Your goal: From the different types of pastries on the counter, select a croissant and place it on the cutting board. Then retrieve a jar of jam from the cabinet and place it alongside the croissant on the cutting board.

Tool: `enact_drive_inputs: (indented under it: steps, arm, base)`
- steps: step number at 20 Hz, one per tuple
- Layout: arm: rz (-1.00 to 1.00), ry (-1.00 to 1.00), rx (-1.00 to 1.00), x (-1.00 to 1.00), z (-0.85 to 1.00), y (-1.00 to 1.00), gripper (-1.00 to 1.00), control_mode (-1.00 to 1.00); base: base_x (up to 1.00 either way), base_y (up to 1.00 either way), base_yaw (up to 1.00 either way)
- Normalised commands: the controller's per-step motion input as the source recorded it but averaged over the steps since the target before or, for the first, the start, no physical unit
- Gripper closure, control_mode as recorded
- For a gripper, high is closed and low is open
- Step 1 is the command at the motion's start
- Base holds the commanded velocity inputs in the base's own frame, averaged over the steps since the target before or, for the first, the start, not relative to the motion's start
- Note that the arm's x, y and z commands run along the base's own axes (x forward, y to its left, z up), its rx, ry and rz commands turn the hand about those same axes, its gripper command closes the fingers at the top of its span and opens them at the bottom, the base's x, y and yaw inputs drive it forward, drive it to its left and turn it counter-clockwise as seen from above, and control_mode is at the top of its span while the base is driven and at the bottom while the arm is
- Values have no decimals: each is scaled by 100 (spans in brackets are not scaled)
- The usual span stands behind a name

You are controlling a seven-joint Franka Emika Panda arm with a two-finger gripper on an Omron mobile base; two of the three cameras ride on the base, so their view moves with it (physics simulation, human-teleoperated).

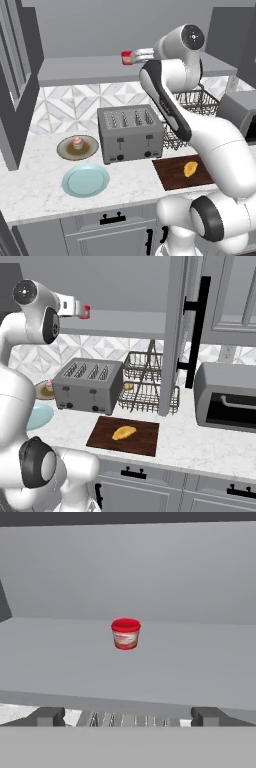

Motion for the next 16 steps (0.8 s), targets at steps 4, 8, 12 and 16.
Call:
enact_drive_inputs:
  steps: [4,8,12,16]
  arm:
    - [-6,0,0,31,-9,-2,-100,-100]
    - [-1,1,2,22,-6,5,-100,-100]
    - [0,2,2,28,-3,6,-100,-100]
    - [-1,0,0,35,0,0,-100,-100]
  base:
    - [0,0,0]
    - [0,0,0]
    - [0,0,0]
    - [0,0,0]
